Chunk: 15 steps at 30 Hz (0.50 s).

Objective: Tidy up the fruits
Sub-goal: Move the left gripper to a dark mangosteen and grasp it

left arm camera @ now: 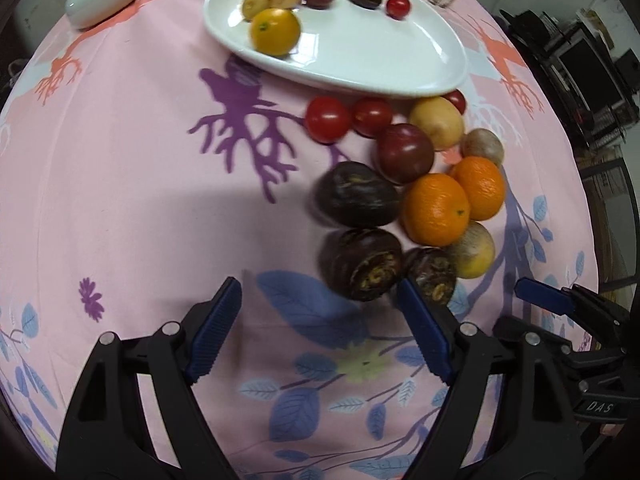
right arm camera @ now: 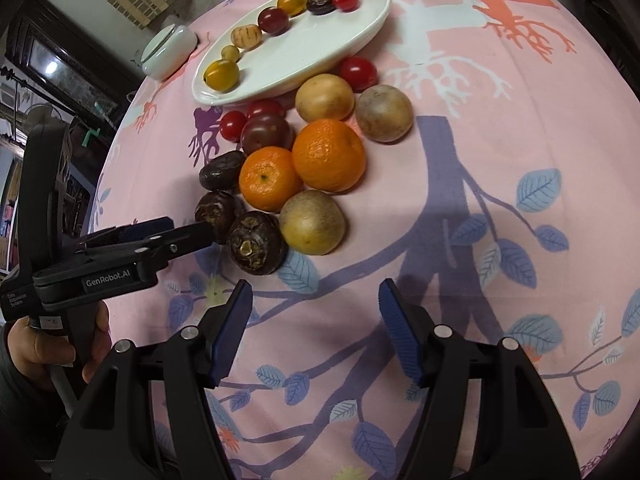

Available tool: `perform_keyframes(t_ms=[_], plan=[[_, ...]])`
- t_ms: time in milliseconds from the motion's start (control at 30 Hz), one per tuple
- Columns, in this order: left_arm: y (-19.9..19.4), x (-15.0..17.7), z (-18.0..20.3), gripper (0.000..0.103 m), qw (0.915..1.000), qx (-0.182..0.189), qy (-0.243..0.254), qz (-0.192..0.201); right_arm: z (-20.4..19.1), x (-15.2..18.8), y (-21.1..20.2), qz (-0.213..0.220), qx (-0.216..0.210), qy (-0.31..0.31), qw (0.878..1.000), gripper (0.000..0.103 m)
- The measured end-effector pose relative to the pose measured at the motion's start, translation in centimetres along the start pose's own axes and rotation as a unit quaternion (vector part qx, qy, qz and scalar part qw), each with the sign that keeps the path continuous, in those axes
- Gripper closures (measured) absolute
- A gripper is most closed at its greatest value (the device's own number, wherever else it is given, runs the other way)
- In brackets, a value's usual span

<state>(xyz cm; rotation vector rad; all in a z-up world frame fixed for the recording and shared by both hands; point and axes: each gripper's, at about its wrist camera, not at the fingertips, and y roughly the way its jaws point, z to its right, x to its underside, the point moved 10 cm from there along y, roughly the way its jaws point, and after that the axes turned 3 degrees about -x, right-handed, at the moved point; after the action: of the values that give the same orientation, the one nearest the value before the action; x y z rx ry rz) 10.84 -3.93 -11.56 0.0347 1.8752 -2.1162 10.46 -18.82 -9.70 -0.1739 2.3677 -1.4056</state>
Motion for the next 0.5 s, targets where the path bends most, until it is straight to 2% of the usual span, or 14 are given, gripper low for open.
perform_keyframes(t_ms=[300,400,500], plan=[[0.9,-1.2,0.6,0.02,0.9998,0.009,-0.019,-0.009,1.0,0.3,0.0,-0.001,0.002,0.016,1.0,0.037],[1.2,-1.0,0.3,0.027,0.9997,0.008,-0.02,-0.014,0.9,0.4,0.0,-0.003,0.001,0.014,1.0,0.037],[1.1,-0.6,-0.2,0.028,0.9998,0.005,-0.014,-0.011,0.8,0.3,-0.1,-0.001,-0.001,0.014,1.0,0.033]])
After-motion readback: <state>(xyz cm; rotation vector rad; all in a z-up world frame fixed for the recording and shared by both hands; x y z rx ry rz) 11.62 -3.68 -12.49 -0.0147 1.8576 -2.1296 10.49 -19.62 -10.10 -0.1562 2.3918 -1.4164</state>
